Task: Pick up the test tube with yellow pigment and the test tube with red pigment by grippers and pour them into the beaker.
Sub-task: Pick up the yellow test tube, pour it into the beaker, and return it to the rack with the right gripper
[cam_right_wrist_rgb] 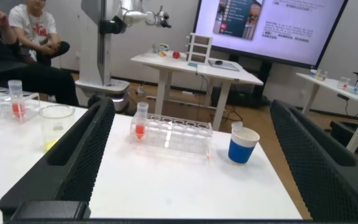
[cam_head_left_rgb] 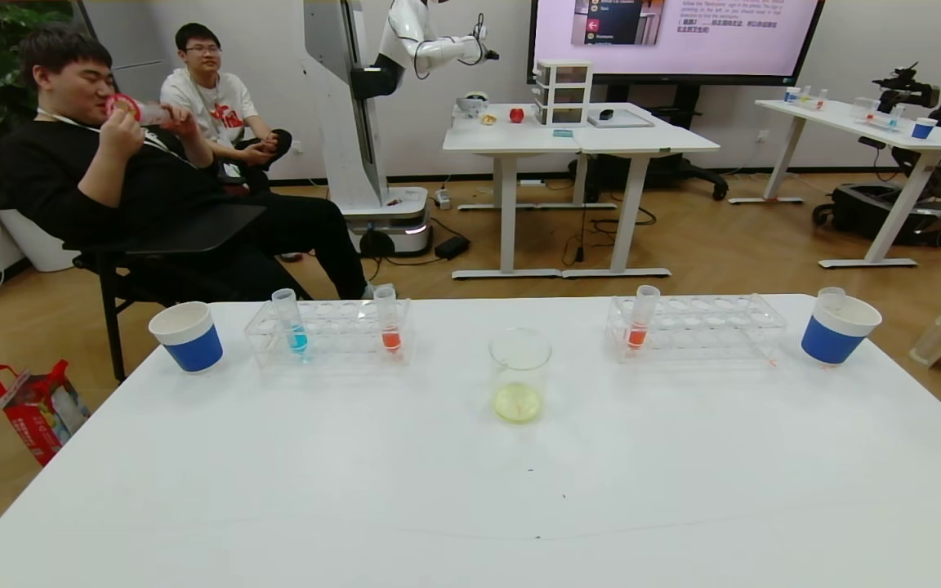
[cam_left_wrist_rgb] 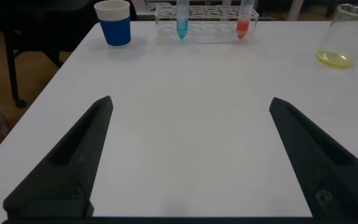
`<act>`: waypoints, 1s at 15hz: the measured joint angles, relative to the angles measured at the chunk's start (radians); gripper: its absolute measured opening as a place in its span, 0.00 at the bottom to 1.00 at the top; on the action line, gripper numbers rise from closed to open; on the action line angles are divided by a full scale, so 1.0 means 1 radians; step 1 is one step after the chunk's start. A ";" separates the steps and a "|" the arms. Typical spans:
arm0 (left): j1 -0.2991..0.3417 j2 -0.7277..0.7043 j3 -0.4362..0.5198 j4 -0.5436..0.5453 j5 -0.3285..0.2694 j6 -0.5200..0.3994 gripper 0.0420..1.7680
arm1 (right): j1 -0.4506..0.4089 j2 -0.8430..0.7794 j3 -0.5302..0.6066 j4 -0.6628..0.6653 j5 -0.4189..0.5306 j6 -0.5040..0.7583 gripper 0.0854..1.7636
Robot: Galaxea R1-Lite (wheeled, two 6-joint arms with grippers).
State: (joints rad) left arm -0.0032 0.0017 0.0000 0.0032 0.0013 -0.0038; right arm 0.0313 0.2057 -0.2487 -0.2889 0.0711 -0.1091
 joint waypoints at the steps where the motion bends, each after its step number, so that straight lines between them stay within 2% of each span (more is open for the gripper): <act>1: 0.000 0.000 0.000 0.000 0.000 0.000 0.99 | -0.007 -0.064 0.008 0.090 0.017 -0.003 0.98; 3: 0.000 0.000 0.000 0.000 0.000 0.000 0.99 | -0.017 -0.147 0.042 0.123 0.032 -0.004 0.98; 7: 0.000 0.000 0.000 0.000 0.000 0.000 0.99 | -0.020 -0.200 0.210 0.049 0.005 -0.005 0.98; 11: 0.000 0.000 0.000 0.000 0.000 0.000 0.99 | -0.020 -0.206 0.244 0.318 -0.050 0.014 0.98; 15: 0.000 0.000 0.000 0.000 0.000 0.000 0.99 | -0.019 -0.207 0.247 0.293 -0.068 0.069 0.98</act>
State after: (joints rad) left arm -0.0032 0.0017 0.0000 0.0032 0.0013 -0.0043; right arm 0.0119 -0.0009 -0.0019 0.0036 0.0032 -0.0398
